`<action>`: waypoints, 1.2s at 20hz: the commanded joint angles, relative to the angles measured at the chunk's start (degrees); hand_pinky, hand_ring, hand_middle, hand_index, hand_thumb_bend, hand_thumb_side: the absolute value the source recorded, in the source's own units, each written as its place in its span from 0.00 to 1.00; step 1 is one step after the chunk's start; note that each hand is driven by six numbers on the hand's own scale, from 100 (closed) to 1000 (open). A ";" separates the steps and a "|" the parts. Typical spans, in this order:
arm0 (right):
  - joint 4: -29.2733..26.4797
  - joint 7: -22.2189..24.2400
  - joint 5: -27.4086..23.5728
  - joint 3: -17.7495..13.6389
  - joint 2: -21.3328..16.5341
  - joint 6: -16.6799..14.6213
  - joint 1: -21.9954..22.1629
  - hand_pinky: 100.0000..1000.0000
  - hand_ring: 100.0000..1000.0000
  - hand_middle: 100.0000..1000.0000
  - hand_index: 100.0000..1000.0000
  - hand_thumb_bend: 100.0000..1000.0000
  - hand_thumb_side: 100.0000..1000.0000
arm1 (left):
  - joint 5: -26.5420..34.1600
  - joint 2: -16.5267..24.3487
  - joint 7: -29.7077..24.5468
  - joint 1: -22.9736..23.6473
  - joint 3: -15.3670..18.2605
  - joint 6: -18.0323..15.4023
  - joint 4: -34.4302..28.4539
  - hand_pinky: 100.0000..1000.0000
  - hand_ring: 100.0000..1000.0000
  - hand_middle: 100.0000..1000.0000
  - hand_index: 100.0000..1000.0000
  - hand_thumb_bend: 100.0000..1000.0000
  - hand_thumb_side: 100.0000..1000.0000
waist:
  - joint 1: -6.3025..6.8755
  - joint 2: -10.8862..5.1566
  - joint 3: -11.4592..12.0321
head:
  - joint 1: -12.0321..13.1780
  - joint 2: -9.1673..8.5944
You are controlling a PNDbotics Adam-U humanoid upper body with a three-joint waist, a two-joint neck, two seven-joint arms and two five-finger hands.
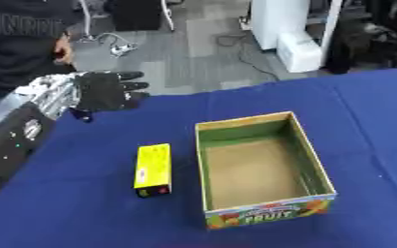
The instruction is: Pick up objects on the table and place them in the box.
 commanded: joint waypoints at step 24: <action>-0.75 0.09 -0.77 -0.38 -1.28 0.48 -1.47 0.05 0.23 0.32 0.45 0.00 1.00 | 9.04 -0.22 16.29 -1.87 -6.40 -15.62 -3.07 1.00 0.92 0.89 0.87 0.75 0.33 | -0.14 -0.66 -0.41 | -3.90 -0.88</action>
